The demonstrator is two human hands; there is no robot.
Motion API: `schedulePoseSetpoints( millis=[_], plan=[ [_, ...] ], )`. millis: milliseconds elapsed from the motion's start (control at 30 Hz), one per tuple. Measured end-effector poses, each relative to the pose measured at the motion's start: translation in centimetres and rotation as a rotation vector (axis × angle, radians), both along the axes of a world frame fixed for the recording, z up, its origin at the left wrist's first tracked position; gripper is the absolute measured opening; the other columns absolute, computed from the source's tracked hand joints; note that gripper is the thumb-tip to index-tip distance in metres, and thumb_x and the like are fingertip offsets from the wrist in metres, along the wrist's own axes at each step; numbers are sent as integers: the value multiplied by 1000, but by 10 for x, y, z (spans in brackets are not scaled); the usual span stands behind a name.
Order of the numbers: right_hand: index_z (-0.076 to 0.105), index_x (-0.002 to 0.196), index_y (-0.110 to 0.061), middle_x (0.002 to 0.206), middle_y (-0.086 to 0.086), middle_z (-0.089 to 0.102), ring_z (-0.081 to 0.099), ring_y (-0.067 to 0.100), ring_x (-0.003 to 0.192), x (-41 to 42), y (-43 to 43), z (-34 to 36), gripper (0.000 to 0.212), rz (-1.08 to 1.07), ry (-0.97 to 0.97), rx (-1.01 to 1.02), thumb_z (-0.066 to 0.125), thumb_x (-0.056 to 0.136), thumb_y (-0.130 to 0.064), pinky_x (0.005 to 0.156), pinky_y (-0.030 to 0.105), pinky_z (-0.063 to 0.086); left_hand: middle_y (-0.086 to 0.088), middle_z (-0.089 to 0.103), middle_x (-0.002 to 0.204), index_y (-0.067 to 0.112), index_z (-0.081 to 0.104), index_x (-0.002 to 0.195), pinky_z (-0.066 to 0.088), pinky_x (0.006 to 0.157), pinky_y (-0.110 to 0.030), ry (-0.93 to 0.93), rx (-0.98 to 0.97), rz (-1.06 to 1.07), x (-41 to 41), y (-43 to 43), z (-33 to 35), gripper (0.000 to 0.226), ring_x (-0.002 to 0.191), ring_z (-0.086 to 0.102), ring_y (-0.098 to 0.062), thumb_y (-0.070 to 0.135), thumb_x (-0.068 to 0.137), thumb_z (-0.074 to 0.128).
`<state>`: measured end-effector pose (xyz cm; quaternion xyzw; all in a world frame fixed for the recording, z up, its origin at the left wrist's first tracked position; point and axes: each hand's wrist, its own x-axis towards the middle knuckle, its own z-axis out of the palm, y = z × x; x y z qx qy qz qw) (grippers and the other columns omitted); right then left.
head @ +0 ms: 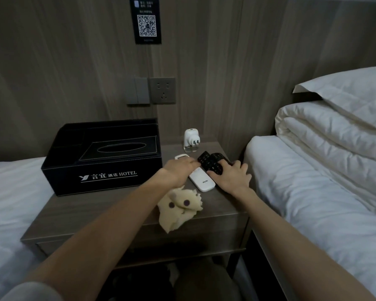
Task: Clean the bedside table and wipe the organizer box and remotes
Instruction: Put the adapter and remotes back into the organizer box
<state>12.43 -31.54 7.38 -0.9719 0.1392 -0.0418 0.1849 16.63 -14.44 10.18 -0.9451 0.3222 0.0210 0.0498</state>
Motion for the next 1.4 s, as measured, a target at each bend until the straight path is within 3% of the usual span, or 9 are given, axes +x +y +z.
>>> schedulePoseSetpoints(
  millis=[267, 400, 567, 667, 800, 967, 1167, 1267, 1400],
  plan=[
    [50, 133, -30, 137, 12, 45, 31, 34, 129, 0, -4, 3, 61, -49, -52, 186, 58, 82, -63, 102, 46, 31, -1, 49, 129, 21, 42, 129, 45, 83, -36, -37, 180, -83, 18, 0, 16, 52, 120, 48, -21, 14, 83, 65],
    [54, 124, -29, 132, 9, 50, 35, 34, 126, -2, -3, 8, 53, -62, -78, 306, 64, 80, -56, 103, 44, 30, -2, 46, 125, 19, 47, 129, 36, 76, -29, -44, 172, -139, 16, 2, 27, 56, 114, 47, -22, 25, 78, 71],
    [50, 96, -35, 123, 6, 57, 47, 35, 118, 2, -5, 11, 33, -63, -55, 397, 67, 75, -55, 100, 42, 36, -2, 45, 128, 25, 50, 130, 34, 102, -41, -109, 164, -139, 7, 7, 40, 62, 120, 45, -22, 34, 73, 75],
    [45, 82, -34, 117, 5, 58, 52, 32, 111, 3, -8, 16, 37, -55, -4, 428, 63, 63, -60, 94, 42, 43, 0, 45, 121, 27, 53, 127, 35, 81, -31, -212, 111, -182, -2, 15, 55, 59, 111, 48, -19, 33, 72, 74],
    [51, 92, -33, 122, 8, 56, 50, 32, 115, 3, -4, 25, 49, -36, 102, 376, 62, 54, -61, 100, 44, 42, 2, 44, 121, 32, 52, 132, 33, 80, -28, -310, 64, -229, -16, 29, 74, 61, 112, 43, -16, 25, 75, 72],
    [59, 115, -18, 131, 10, 48, 32, 35, 128, 3, 9, 32, 45, -45, 48, 338, 62, 84, -49, 102, 43, 32, 5, 48, 114, 33, 59, 126, 35, 62, -29, -338, -149, -213, -32, 65, 91, 54, 106, 46, -13, 25, 75, 74],
    [65, 104, -11, 114, 12, 61, 44, 37, 120, -8, 28, 64, 42, -5, -221, 308, 66, 84, -48, 91, 45, 46, 10, 54, 106, 26, 63, 113, 51, 76, -37, -336, -501, -100, -48, 116, 123, 50, 99, 52, -8, 27, 67, 83],
    [63, 106, -12, 107, 10, 67, 61, 32, 105, -15, 47, 92, 35, 101, -331, 386, 66, 87, -41, 82, 38, 49, 9, 57, 105, 25, 61, 109, 48, 78, -31, -380, -542, -37, -55, 146, 139, 50, 99, 54, -9, 28, 66, 85],
    [62, 99, -15, 96, 2, 66, 64, 26, 94, -20, 86, 132, 28, 303, -412, 429, 67, 87, -40, 80, 37, 51, 6, 59, 107, 22, 62, 111, 45, 82, -30, -457, -569, 59, -66, 194, 156, 50, 102, 52, -11, 30, 67, 84]
  ],
)
